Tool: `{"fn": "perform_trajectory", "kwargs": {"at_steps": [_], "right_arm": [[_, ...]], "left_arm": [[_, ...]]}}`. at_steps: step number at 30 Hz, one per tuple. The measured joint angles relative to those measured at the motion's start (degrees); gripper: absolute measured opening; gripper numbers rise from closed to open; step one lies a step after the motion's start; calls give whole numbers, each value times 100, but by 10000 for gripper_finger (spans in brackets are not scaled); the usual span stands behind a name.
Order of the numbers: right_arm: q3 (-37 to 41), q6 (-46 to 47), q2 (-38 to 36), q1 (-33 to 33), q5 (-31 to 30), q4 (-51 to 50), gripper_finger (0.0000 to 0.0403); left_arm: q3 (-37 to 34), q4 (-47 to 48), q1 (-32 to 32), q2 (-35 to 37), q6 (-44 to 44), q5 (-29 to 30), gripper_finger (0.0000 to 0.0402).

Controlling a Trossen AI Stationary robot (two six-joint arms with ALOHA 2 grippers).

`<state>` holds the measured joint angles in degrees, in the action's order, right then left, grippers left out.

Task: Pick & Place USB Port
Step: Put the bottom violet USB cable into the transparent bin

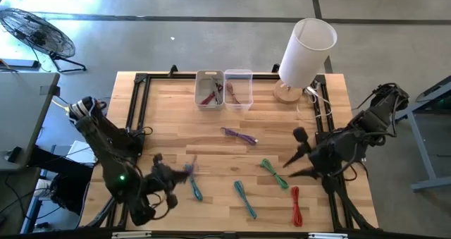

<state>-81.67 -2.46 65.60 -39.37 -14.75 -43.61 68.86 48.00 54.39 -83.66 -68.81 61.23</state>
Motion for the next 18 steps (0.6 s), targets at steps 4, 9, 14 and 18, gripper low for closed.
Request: {"fn": "perform_trajectory", "kwargs": {"at_steps": [4,9,14,18], "right_arm": [[0,-352,0,109,-890,408,133],[0,-588,66,511,-1150,1165,133],[0,-601,304,1059,-554,1621,134],[0,-660,541,1418,-235,2015,147]], "left_arm": [[2,-6,-9,245,300,1526,5],[7,243,-50,581,718,2090,5],[7,674,-351,804,806,1991,5],[7,547,-636,914,1292,1700,5]]}}
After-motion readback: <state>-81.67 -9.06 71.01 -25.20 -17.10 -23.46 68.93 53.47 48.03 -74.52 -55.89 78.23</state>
